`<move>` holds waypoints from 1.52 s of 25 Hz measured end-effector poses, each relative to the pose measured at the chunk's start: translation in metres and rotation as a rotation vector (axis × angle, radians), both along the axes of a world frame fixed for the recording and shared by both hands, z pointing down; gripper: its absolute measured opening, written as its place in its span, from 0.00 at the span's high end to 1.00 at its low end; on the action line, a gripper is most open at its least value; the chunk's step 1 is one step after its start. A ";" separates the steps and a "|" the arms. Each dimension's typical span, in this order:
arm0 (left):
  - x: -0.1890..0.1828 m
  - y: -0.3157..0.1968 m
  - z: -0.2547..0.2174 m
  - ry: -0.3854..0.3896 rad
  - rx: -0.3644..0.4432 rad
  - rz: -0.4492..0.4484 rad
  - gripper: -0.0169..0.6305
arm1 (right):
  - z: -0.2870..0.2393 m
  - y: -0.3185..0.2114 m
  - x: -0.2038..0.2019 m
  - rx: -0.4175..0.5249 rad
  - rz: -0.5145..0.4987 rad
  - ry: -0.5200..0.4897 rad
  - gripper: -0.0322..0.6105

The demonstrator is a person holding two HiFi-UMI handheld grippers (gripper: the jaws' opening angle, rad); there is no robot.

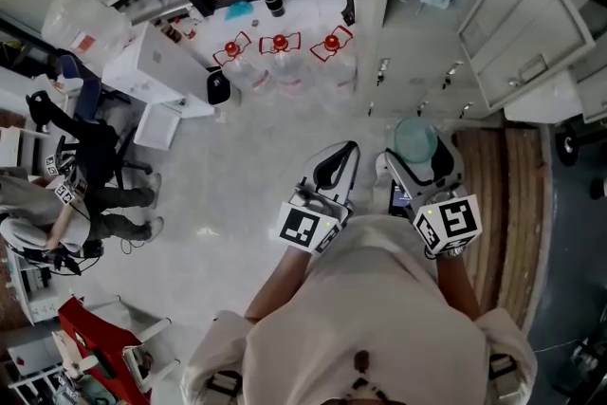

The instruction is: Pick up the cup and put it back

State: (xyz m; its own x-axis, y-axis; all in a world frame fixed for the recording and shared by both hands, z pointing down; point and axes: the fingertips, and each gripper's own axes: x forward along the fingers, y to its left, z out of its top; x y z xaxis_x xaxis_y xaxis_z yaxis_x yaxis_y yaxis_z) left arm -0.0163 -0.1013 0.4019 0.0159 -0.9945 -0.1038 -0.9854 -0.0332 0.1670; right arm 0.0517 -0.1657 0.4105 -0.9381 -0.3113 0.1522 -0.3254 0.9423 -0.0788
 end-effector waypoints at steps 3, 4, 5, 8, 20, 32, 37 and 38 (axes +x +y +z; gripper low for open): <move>-0.008 -0.010 0.001 -0.004 -0.009 -0.014 0.96 | 0.000 -0.014 -0.004 0.001 0.003 -0.004 0.37; -0.010 -0.015 0.002 -0.004 -0.009 -0.017 0.96 | 0.001 -0.020 -0.005 0.000 0.004 -0.004 0.37; -0.011 -0.021 0.002 -0.004 -0.008 -0.020 0.96 | 0.003 -0.028 -0.005 -0.002 0.005 -0.004 0.37; -0.015 -0.044 0.000 -0.015 -0.004 -0.027 0.96 | 0.005 -0.055 -0.009 -0.009 0.007 -0.012 0.37; -0.041 -0.152 -0.006 -0.043 -0.024 -0.098 0.96 | 0.006 -0.176 -0.054 -0.006 -0.078 -0.006 0.37; -0.056 -0.215 -0.015 -0.066 -0.024 -0.222 0.96 | 0.020 -0.285 -0.106 0.016 -0.115 -0.005 0.37; -0.061 -0.224 -0.015 -0.074 -0.046 -0.283 0.96 | 0.032 -0.322 -0.135 0.015 -0.115 -0.005 0.37; -0.062 -0.225 -0.016 -0.074 -0.049 -0.296 0.96 | 0.035 -0.328 -0.141 0.012 -0.114 -0.005 0.37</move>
State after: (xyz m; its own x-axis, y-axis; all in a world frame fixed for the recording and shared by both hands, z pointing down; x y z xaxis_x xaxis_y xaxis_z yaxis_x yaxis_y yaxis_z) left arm -0.0784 -0.3265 0.3863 -0.2695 -0.9608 -0.0651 -0.9606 0.2634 0.0888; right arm -0.0890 -0.4938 0.4454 -0.9681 -0.2047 0.1448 -0.2162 0.9739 -0.0690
